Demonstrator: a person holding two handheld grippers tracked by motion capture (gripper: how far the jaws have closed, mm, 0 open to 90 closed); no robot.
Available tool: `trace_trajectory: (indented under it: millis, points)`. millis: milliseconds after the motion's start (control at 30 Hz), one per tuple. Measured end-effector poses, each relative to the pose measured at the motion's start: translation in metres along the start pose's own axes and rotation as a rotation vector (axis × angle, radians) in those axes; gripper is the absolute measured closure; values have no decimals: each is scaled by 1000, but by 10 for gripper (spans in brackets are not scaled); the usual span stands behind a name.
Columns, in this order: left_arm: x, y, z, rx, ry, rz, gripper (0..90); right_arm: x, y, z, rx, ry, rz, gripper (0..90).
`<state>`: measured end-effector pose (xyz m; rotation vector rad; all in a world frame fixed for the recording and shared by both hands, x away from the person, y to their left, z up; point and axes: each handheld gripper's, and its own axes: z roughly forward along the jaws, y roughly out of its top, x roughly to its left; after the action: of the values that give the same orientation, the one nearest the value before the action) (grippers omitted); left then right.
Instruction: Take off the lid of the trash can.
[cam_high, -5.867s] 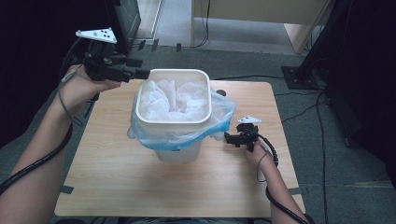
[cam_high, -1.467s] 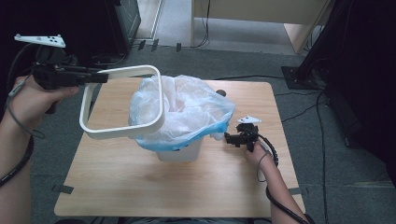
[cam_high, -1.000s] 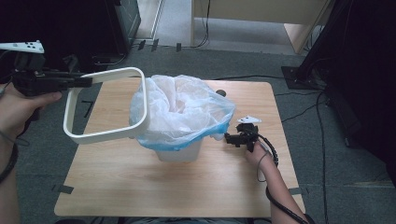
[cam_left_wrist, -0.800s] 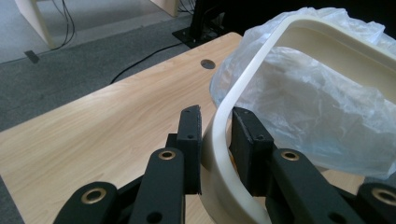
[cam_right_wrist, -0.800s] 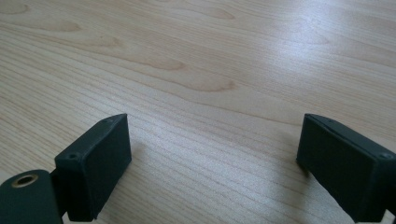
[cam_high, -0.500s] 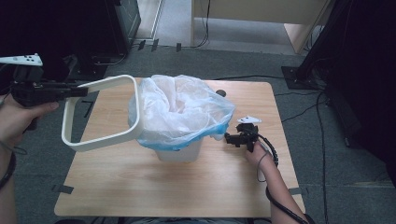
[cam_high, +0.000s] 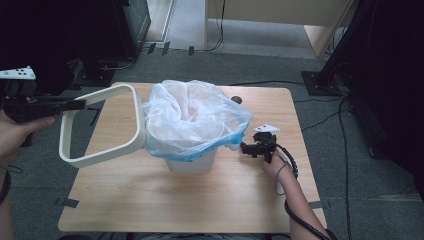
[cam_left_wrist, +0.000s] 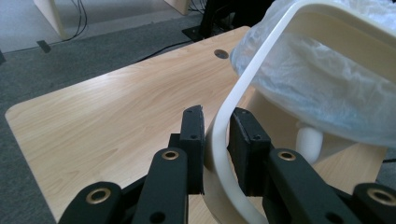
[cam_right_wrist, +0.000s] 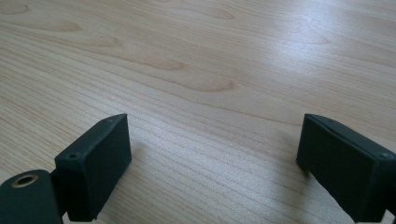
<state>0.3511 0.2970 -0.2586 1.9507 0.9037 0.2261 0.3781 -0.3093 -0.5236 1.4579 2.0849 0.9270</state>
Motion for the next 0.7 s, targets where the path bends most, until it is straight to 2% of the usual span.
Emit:
trace_trajectory:
  millis: [67,333,700]
  points:
    - [2,-4,0,16,15,-3,758,0,0,0,0,-2,2,100]
    - [7,-21,5,47,30,-18,756,0,0,0,0,-2,2,100]
    - [14,-42,14,76,38,-38,753,0,0,0,1,-3,3,100]
